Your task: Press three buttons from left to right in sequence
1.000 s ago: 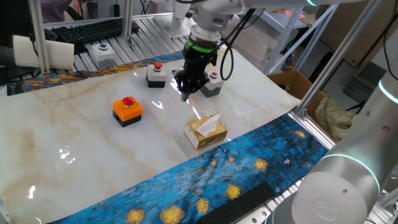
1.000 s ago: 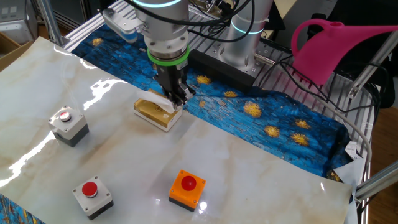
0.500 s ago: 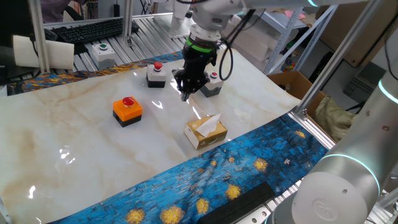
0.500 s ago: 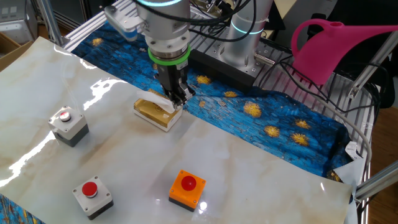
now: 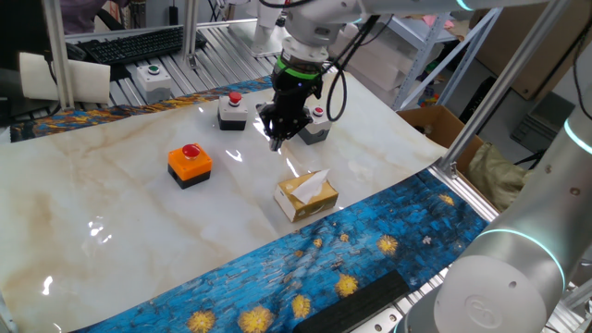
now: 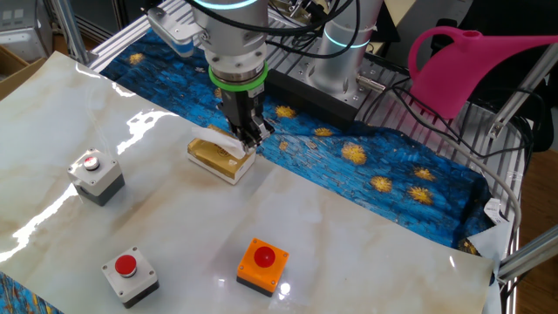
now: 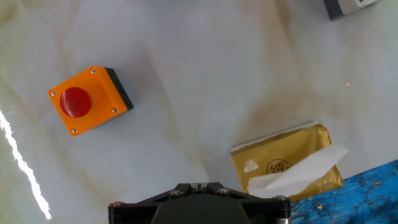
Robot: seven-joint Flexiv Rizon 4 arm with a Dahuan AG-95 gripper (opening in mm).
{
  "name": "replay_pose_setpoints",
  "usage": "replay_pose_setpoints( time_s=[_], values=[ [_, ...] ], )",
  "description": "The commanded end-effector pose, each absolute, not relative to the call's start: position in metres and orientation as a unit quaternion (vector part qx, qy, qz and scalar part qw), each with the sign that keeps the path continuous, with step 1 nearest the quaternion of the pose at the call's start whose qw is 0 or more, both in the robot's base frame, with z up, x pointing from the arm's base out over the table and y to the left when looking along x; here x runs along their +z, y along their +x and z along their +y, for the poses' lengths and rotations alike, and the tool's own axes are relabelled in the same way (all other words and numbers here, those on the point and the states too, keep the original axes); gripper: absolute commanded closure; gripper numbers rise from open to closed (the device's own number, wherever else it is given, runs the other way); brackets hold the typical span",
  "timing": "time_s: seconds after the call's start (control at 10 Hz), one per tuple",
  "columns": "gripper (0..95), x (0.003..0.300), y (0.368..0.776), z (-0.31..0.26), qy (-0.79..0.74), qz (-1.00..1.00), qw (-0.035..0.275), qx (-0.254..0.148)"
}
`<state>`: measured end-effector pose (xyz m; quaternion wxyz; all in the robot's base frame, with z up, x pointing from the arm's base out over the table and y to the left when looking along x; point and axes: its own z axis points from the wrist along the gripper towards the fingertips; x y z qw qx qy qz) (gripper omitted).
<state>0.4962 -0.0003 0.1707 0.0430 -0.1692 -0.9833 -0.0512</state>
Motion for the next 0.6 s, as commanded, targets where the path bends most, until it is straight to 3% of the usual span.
replay_pose_setpoints(
  time_s=[0.1, 0.6],
  values=[
    [95.0, 0.1700, 0.5000, 0.0000, -0.165, -0.984, 0.045, -0.052],
    [95.0, 0.1700, 0.5000, 0.0000, -0.161, -0.985, 0.043, -0.053]
  ],
)
